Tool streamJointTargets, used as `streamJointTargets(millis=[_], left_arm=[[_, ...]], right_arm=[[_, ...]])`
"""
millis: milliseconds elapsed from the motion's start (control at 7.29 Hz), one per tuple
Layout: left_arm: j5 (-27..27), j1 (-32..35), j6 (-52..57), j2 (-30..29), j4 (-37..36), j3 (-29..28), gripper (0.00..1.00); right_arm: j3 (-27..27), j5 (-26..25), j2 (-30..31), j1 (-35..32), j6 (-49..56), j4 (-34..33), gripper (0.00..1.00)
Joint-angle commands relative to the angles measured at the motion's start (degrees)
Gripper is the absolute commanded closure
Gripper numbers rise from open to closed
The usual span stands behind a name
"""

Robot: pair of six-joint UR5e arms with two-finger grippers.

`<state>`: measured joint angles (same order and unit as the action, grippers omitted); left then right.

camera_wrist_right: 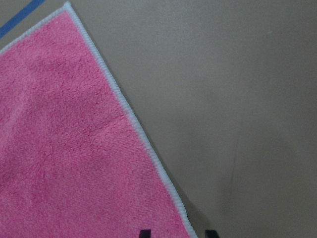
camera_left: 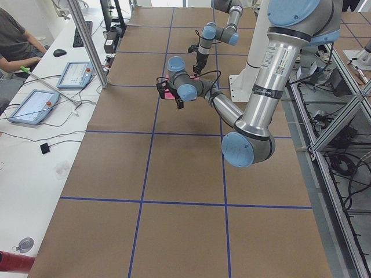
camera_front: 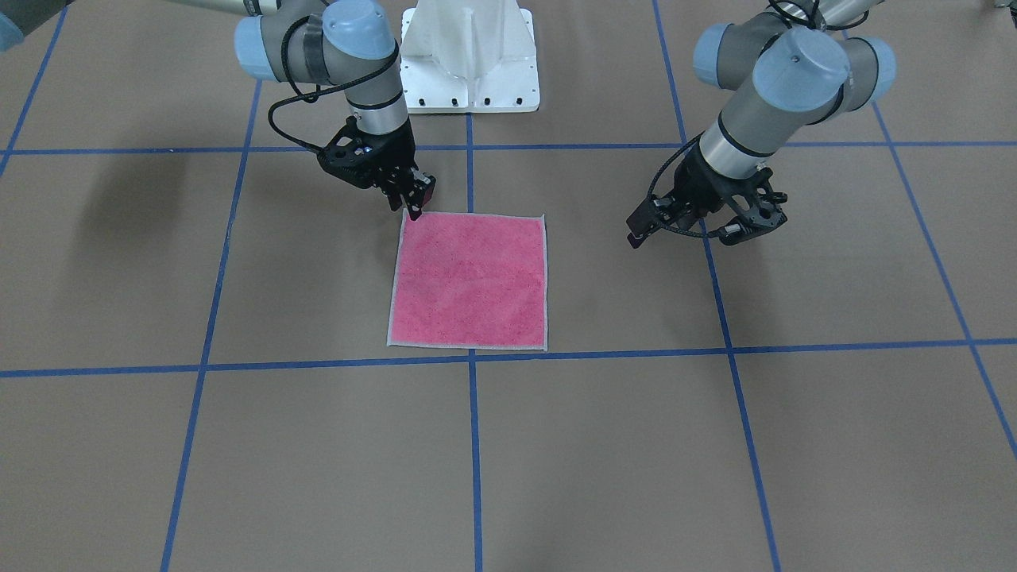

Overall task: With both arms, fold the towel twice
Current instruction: 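Position the right gripper at the towel's near corner while the left waits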

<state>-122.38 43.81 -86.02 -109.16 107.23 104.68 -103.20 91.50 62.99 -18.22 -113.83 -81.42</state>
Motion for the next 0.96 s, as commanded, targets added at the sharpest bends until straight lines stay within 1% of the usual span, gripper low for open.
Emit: streamJointTargets(millis=[0, 412, 549, 686, 824], left_arm=[[0.0, 0.0, -0.1, -0.3, 0.0, 0.0, 0.00], [0.0, 0.1, -0.1, -0.3, 0.0, 0.1, 0.00], [0.0, 0.1, -0.2, -0.4, 0.0, 0.1, 0.00], [0.0, 0.0, -0.2, -0.4, 0.0, 0.3, 0.00], [0.0, 0.0, -0.5, -0.4, 0.0, 0.3, 0.00]], right_arm=[[0.3, -0.2, -0.1, 0.4, 0.0, -0.1, 0.55], [0.4, -0.3, 0.0, 0.8, 0.0, -0.1, 0.58], [0.5, -0.3, 0.0, 0.9, -0.1, -0.1, 0.61], [0.5, -0.3, 0.1, 1.1, -0.1, -0.1, 0.62], [0.5, -0.3, -0.1, 1.1, -0.2, -0.1, 0.67]])
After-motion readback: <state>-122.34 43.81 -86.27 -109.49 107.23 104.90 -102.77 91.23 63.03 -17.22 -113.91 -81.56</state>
